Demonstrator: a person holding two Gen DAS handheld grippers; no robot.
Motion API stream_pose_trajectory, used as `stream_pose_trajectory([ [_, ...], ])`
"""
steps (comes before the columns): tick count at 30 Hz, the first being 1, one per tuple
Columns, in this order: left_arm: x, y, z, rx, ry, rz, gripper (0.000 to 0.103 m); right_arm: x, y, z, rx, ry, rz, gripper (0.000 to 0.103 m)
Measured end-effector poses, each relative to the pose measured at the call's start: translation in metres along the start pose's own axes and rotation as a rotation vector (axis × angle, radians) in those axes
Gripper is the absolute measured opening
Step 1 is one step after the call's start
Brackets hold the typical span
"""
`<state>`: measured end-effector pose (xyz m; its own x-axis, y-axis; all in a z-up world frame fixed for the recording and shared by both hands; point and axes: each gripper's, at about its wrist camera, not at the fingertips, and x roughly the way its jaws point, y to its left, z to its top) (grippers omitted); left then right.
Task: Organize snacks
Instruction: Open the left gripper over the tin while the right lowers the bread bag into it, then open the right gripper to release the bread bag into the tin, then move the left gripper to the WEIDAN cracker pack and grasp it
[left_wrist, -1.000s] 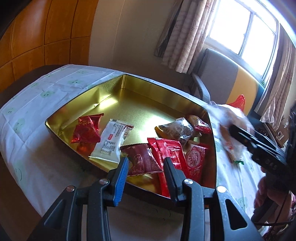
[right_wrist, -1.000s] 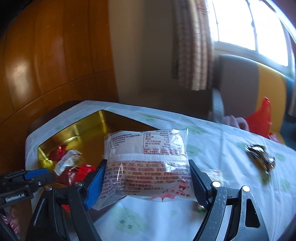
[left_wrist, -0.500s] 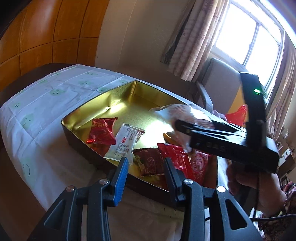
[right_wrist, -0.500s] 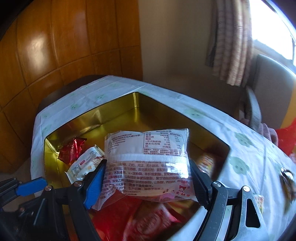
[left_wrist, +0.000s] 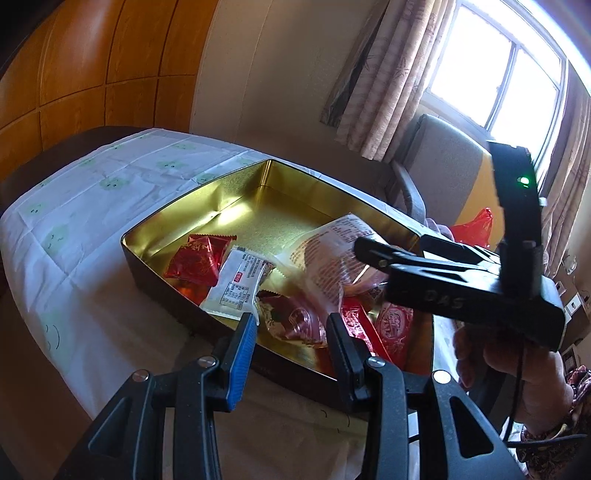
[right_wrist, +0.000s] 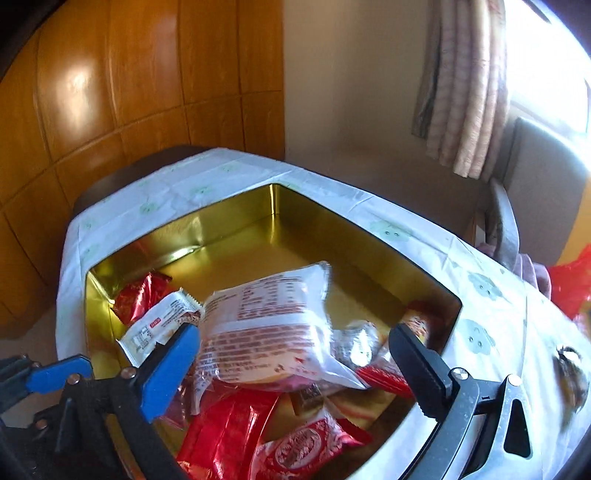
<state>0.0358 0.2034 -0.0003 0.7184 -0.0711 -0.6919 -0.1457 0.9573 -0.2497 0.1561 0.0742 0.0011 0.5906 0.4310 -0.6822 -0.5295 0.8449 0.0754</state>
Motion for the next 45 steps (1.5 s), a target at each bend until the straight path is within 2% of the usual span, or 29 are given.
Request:
stream_pose_trajectory([
  [4,0.0,-0.002,0.0,0.006,0.0,0.002,0.04,-0.02,-0.019,-0.01,0.082,-0.054,-0.026,0.101],
  [6,0.0,-0.003,-0.002,0.005,0.006,0.0,0.04,-0.025,-0.026,-0.017,0.105,-0.053,-0.067,0.099],
  [9,-0.002,-0.007,-0.002,0.014,0.003,-0.004,0.04,-0.016,-0.028,-0.017,0.085,0.02,-0.111,0.088],
  [13,-0.005,-0.011,-0.003,0.026,-0.004,0.001,0.04,0.015,-0.019,-0.009,0.016,0.141,-0.157,0.087],
  [17,-0.008,-0.012,-0.004,0.029,0.002,0.005,0.04,0.034,-0.008,0.01,-0.033,0.123,-0.183,0.085],
  [23,-0.009,-0.012,-0.004,0.024,0.002,0.009,0.04,0.002,-0.024,0.01,0.03,0.005,-0.209,0.088],
  [29,-0.006,-0.026,-0.009,0.058,0.021,-0.015,0.04,-0.045,-0.07,-0.035,0.146,-0.043,-0.272,0.091],
  [39,-0.007,-0.08,-0.023,0.178,0.05,-0.101,0.041,-0.096,-0.158,-0.136,0.311,-0.002,-0.426,0.092],
  [45,0.001,-0.133,-0.03,0.255,0.092,-0.193,0.051,-0.123,-0.2,-0.167,0.351,-0.003,-0.528,0.092],
])
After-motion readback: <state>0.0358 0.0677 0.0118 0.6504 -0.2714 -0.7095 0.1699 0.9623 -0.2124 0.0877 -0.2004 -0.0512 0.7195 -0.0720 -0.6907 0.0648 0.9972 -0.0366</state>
